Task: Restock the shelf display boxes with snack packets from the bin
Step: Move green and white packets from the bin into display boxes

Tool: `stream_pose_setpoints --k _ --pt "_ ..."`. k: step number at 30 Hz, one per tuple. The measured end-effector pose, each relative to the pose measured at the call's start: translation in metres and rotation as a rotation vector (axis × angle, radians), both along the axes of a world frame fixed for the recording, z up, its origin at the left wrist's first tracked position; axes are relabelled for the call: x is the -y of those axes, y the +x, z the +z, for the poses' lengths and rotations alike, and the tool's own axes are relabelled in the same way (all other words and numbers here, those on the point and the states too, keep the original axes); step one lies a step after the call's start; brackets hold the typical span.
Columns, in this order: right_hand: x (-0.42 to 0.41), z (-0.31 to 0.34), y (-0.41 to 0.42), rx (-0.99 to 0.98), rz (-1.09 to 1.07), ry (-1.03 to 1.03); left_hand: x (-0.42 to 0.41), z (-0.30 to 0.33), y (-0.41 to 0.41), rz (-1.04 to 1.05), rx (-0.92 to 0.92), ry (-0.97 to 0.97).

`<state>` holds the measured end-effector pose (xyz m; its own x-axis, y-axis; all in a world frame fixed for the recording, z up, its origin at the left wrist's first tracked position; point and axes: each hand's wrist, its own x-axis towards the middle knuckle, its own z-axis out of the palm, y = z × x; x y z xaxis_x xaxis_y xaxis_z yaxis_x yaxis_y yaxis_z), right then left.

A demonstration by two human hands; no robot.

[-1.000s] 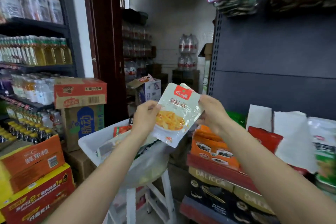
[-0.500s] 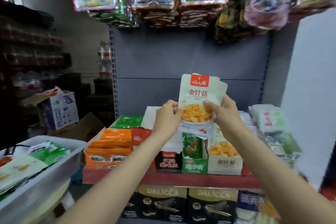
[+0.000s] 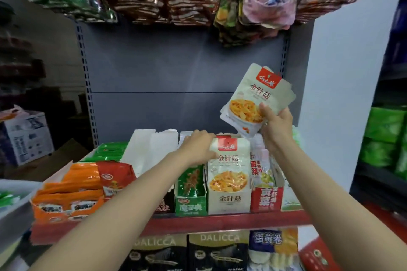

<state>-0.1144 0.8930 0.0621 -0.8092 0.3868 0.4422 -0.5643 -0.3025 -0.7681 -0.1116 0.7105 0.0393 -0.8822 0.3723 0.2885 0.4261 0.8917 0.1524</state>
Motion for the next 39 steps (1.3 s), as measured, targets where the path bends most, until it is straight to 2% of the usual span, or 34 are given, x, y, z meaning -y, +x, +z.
stream_pose_setpoints --k 7,12,14,17,20,24,27,29,33,39 --pt "-0.001 -0.012 -0.006 0.083 0.308 0.162 0.015 -0.009 0.018 -0.19 0.002 0.197" --pt "-0.004 -0.017 0.0 0.456 0.398 0.639 0.021 -0.011 0.027 -0.151 -0.138 0.133" --pt "-0.004 -0.017 0.003 0.491 0.402 0.697 0.02 -0.013 0.029 -0.115 -0.161 0.146" --pt "-0.001 -0.011 0.005 0.425 0.281 0.752 0.017 -0.014 0.033 -0.141 -0.045 0.267" --pt "0.005 -0.004 0.01 0.368 0.15 0.91 0.017 -0.014 0.032 -0.21 -0.029 0.276" --pt "0.015 0.002 0.014 0.368 -0.025 1.117 0.02 -0.012 0.03 -0.171 0.008 0.296" --pt "0.035 0.007 0.029 0.196 -0.213 1.162 0.032 -0.003 0.036 -0.116 -0.048 0.385" --pt "0.058 0.009 0.042 0.087 -0.196 1.14 0.047 0.005 0.046 -0.086 -0.119 0.461" --pt "0.118 0.007 0.055 0.007 -0.056 1.17 0.094 0.013 0.074 0.027 -0.26 0.593" --pt "0.221 0.0 0.073 -0.126 0.143 1.18 0.195 0.011 0.12 0.352 -0.387 0.663"
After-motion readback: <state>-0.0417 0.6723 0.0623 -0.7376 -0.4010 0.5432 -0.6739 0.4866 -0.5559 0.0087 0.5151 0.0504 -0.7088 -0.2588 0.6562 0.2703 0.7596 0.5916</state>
